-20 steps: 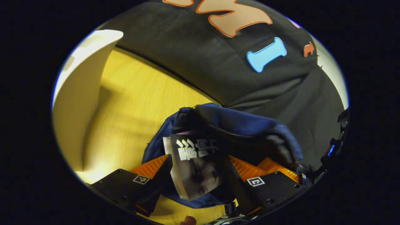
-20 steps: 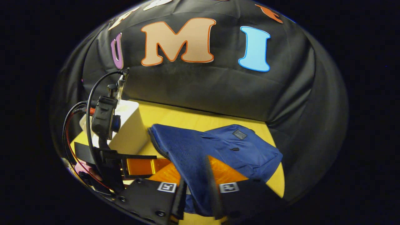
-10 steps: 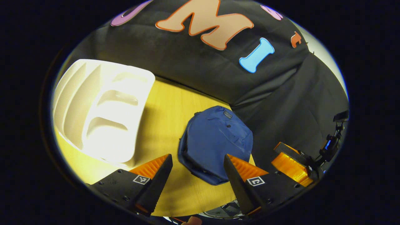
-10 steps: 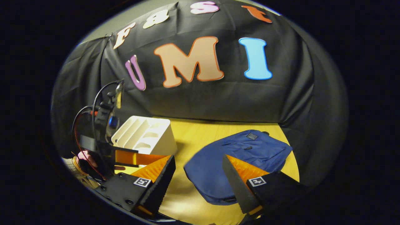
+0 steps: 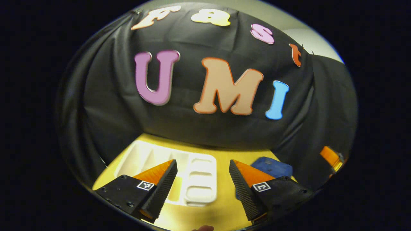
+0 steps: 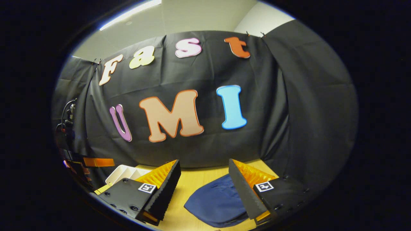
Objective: Open the schoolbag, grab two books from the bookshelf and put them into the schoolbag.
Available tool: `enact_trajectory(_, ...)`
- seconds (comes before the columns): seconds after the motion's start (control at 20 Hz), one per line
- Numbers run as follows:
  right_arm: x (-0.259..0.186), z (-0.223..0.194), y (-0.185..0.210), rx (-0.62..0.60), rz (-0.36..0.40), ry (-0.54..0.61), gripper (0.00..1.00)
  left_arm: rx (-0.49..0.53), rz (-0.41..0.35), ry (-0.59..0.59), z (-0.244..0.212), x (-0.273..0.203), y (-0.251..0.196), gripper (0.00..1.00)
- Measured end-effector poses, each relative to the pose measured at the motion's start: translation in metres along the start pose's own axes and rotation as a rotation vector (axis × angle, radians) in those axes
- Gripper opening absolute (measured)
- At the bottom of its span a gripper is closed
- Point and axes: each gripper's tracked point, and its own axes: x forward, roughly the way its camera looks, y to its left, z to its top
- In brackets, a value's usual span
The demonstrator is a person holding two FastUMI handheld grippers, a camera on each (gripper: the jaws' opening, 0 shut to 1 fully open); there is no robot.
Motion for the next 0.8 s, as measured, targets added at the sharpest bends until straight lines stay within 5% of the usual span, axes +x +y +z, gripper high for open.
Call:
enact_trajectory(0.3, -0.02, 0.0, 0.027, -0.07, -0.021, -0.029, 0.96, 0.059, 0.07, -0.022, 0.005, -0.011, 0.037, 0.92)
enact_trajectory(0.8, -0.045, 0.0, 0.044, -0.09, -0.114, -0.026, 0.96, 0.173, -0.038, 0.044, -0.015, -0.006, 0.032, 0.95)
